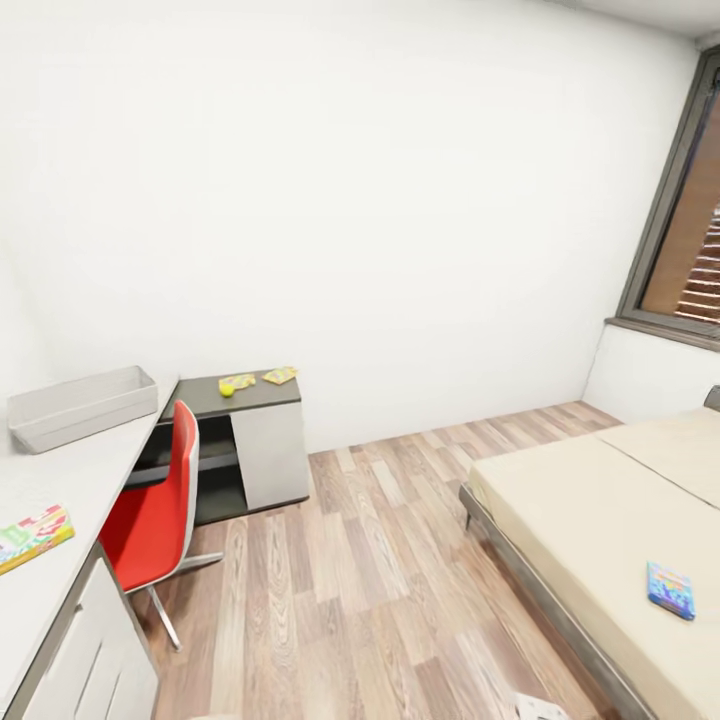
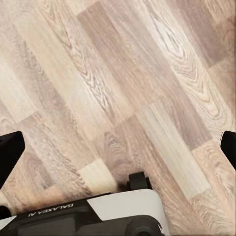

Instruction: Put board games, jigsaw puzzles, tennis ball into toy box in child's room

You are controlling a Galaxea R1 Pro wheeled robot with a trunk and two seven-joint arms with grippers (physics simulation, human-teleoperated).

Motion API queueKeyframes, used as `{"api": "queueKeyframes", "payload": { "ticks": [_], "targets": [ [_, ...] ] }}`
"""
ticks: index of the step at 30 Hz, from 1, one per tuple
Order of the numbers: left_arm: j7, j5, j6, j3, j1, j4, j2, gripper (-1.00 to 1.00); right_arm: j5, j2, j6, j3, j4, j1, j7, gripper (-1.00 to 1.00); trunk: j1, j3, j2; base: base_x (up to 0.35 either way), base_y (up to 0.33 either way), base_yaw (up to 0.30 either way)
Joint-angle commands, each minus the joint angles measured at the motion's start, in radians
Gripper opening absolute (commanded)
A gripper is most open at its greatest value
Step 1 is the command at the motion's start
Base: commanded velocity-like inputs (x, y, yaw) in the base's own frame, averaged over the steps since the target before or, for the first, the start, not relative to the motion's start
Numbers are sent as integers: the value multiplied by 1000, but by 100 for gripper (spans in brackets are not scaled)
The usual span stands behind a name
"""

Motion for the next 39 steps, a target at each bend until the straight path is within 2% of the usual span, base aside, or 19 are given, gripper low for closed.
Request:
{"api": "queueKeyframes", "payload": {
  "ticks": [1,39],
  "targets": [
    [0,0,1,5,0,-1,-1,100,-5,1,5,-4,-2,0,-3,100,-4,2,6,0,0,-285],
    [7,0,-2,5,0,1,-6,100,-5,3,5,-4,2,0,-3,100,-149,121,272,0,0,-285]
  ]
}}
